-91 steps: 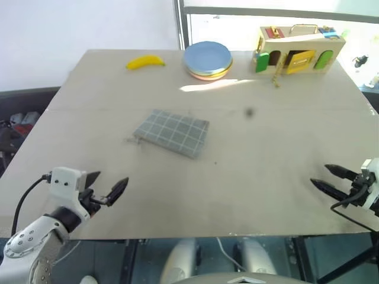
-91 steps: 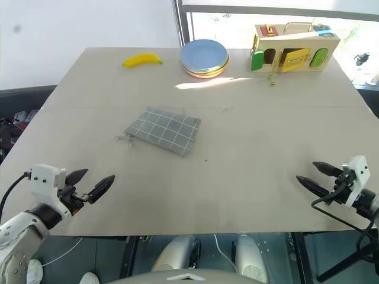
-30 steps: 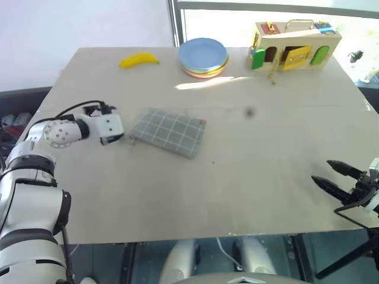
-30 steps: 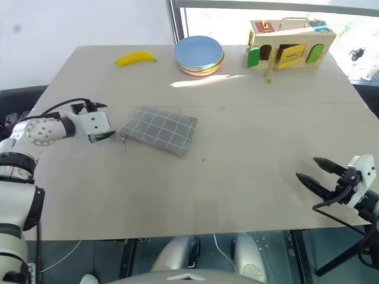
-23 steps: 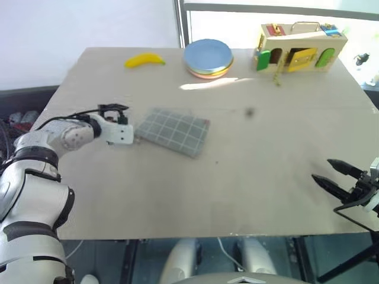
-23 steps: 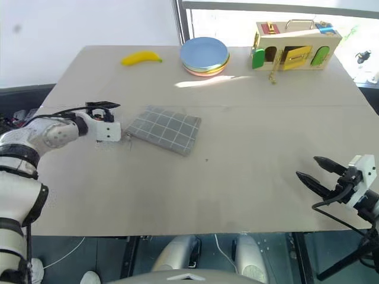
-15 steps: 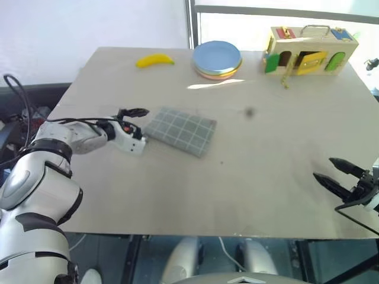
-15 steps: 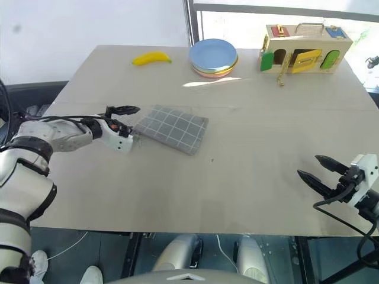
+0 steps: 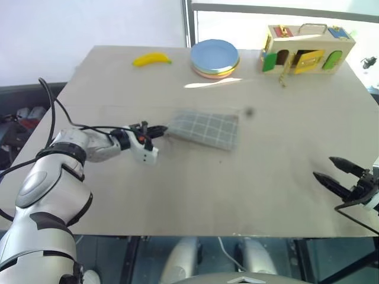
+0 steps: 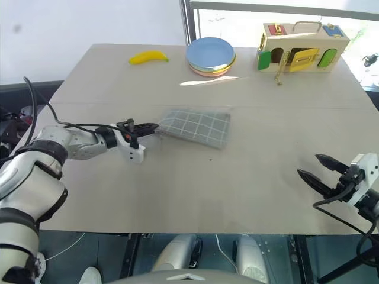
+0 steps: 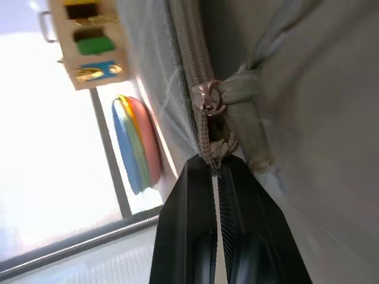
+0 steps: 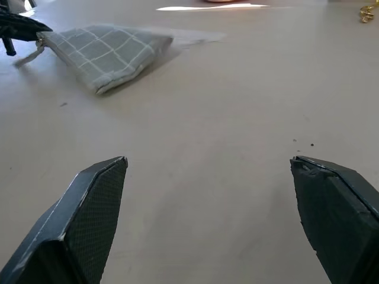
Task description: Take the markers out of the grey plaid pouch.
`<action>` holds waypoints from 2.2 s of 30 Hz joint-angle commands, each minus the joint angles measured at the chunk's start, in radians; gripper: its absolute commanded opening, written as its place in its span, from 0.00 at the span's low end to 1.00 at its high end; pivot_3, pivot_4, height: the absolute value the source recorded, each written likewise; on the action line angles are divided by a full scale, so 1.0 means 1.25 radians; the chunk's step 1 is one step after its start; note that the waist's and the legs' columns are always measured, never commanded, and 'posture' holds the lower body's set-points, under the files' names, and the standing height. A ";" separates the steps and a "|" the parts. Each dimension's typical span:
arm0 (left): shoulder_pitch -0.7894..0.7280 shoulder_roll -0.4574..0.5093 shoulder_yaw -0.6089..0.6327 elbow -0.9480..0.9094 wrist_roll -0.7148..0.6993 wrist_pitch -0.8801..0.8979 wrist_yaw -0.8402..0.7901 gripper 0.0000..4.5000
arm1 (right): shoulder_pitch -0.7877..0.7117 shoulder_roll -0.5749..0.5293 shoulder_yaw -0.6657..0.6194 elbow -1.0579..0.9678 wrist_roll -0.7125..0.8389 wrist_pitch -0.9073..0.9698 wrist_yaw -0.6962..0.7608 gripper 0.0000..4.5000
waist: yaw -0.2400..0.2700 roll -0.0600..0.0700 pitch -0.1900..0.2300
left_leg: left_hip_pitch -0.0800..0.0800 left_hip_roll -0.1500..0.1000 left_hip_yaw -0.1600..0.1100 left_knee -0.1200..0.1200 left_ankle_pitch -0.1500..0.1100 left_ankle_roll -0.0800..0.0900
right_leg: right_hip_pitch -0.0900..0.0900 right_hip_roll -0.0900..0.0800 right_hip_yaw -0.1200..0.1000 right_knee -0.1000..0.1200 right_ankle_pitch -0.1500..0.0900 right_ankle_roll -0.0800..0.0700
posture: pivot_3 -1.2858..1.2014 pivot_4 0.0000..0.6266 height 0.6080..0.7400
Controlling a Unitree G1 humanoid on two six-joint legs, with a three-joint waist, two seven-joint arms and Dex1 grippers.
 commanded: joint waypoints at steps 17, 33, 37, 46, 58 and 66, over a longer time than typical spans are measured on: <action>0.464 0.019 0.271 -0.885 -1.039 0.551 -0.895 0.01 | -0.053 0.017 0.059 -0.105 -0.001 0.003 -0.048 1.00 | -0.034 0.003 -0.002 | 0.002 0.002 0.002 0.003 0.000 0.000 | 0.000 0.001 0.003 0.005 0.000 0.000 | 0.52 0.24 1.00; 0.527 -0.120 0.377 -0.972 -0.918 0.634 -1.007 1.00 | -0.257 -0.090 0.156 -0.487 0.282 0.302 -0.198 1.00 | -0.026 0.003 -0.002 | 0.001 0.002 -0.001 0.008 0.000 0.000 | 0.002 0.002 0.001 0.005 0.000 0.000 | 0.52 0.24 1.00; 0.524 -0.154 0.359 -0.926 -0.866 0.552 -1.034 1.00 | -0.230 -0.088 0.179 -0.471 0.218 0.274 -0.199 1.00 | -0.024 0.003 -0.002 | 0.001 0.002 -0.001 0.008 0.000 0.000 | 0.002 0.001 0.001 0.005 0.000 0.000 | 0.52 0.24 1.00; 0.443 -0.146 0.344 -0.632 -0.721 0.227 -1.060 1.00 | -0.195 -0.086 0.129 -0.490 0.306 0.308 -0.209 1.00 | -0.028 0.002 -0.002 | 0.001 0.002 -0.001 0.009 0.000 0.001 | 0.002 0.002 0.001 0.005 0.000 0.000 | 0.52 0.24 1.00; 0.159 -0.126 0.245 -0.253 -0.165 -0.121 -0.600 1.00 | 0.045 -0.175 -0.011 -0.502 0.352 0.334 -0.067 1.00 | -0.011 0.001 -0.003 | 0.004 0.001 -0.001 0.009 -0.003 0.004 | 0.006 0.002 0.000 0.006 0.000 0.000 | 0.52 0.24 1.00; -0.021 -0.205 -0.175 -0.156 0.370 0.125 0.184 1.00 | 0.050 -0.144 -0.013 -0.531 0.367 0.325 -0.102 1.00 | 0.002 -0.001 -0.004 | 0.013 0.000 -0.004 0.010 -0.002 0.007 | 0.021 0.002 -0.002 0.000 0.004 0.008 | 0.52 0.24 1.00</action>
